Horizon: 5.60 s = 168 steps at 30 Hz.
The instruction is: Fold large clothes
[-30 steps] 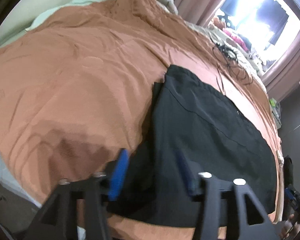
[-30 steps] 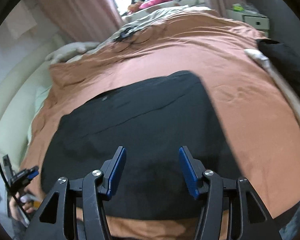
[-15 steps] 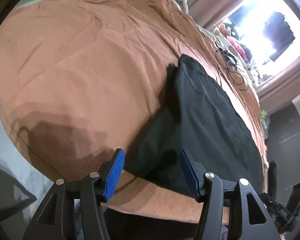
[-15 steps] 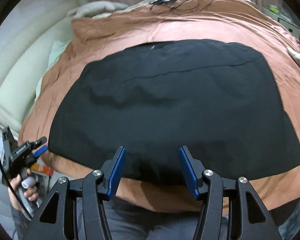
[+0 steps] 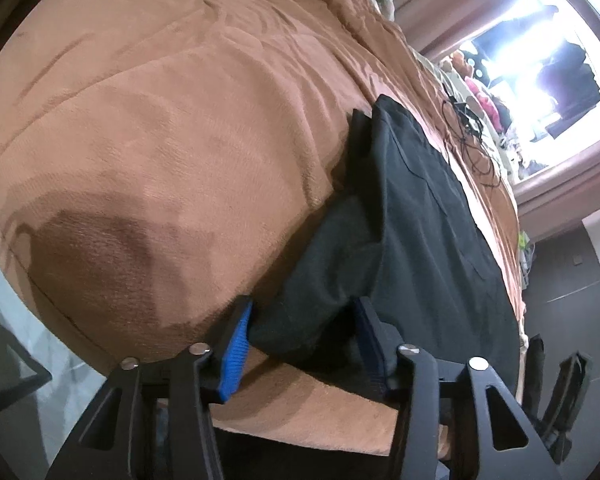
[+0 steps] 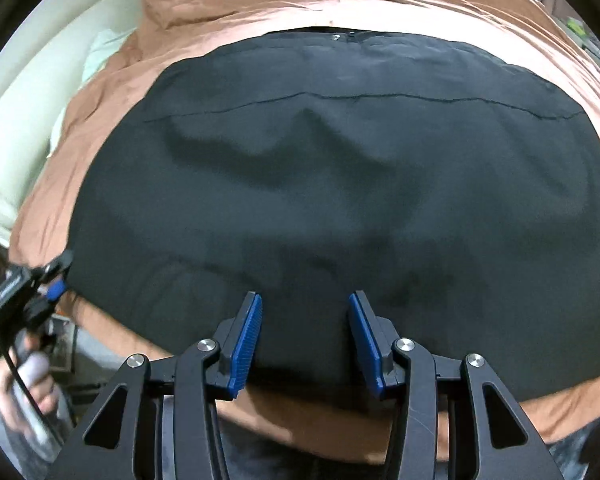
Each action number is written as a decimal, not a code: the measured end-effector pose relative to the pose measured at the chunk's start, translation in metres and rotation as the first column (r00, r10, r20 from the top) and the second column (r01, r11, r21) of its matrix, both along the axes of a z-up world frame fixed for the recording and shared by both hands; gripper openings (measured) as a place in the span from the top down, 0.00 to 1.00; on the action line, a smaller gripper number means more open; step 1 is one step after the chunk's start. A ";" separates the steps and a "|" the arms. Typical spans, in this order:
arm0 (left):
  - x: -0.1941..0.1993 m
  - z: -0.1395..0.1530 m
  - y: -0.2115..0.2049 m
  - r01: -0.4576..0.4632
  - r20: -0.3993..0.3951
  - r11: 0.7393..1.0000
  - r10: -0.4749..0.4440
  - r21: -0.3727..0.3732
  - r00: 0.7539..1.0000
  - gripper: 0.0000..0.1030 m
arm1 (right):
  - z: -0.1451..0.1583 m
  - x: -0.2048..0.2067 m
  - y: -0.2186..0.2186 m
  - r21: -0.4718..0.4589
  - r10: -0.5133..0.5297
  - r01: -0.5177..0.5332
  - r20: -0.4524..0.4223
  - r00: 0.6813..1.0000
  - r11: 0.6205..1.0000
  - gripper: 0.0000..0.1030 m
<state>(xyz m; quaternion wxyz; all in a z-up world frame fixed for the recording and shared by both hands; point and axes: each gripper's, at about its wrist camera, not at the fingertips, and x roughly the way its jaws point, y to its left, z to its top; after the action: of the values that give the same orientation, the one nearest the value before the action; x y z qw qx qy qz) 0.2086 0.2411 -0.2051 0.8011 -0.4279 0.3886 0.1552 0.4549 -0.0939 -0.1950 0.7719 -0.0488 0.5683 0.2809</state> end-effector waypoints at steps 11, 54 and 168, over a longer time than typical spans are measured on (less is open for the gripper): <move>0.005 -0.009 0.011 -0.081 -0.003 0.989 0.081 -0.122 0.997 0.66 | -0.010 0.075 0.034 -0.031 -0.083 0.084 0.027 0.996 0.996 0.74; 0.007 0.098 -0.031 -0.020 0.276 0.995 0.045 -0.093 0.960 0.89 | 0.009 0.009 -0.039 0.167 -0.079 0.089 -0.066 0.995 0.982 0.68; 0.159 0.032 -0.269 0.537 -0.176 0.835 -0.514 0.123 0.839 0.76 | -0.047 0.038 -0.339 0.477 -0.428 0.477 -0.216 0.878 0.738 0.79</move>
<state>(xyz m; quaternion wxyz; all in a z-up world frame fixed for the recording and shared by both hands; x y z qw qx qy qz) 0.3672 -0.0283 -0.1729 0.8174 -0.2242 0.5306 -0.0103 0.4930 -0.4331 -0.2421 0.7738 0.3127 0.5011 0.2287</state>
